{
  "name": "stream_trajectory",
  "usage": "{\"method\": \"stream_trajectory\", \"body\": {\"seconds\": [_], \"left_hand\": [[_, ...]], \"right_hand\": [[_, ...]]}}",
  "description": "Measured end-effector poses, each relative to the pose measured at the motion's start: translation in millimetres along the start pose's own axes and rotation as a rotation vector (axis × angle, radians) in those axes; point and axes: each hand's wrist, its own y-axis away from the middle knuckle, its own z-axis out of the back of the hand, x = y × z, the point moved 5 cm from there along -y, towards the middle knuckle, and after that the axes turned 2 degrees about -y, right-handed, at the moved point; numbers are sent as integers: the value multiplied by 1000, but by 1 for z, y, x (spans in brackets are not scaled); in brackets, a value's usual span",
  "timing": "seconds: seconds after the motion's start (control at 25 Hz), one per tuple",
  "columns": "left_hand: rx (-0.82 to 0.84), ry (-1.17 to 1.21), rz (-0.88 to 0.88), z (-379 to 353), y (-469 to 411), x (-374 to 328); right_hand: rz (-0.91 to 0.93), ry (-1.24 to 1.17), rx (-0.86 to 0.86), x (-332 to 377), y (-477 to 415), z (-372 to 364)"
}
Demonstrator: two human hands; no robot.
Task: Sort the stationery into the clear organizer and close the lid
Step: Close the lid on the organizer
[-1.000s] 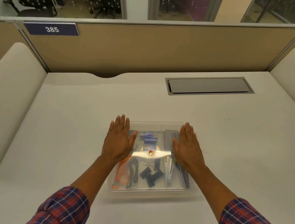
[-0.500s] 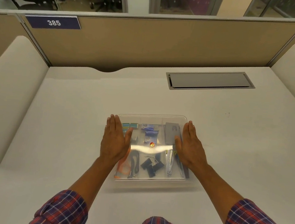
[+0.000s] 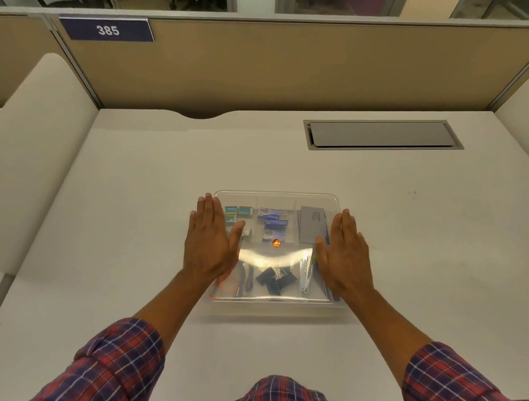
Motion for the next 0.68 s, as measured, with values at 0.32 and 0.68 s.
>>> {"method": "stream_trajectory", "body": {"seconds": [0.32, 0.68], "left_hand": [[5, -195, -63, -12, 63, -38], [12, -248, -67, -9, 65, -42]], "right_hand": [[153, 226, 5, 40, 53, -14], [167, 305, 16, 39, 52, -21]]}}
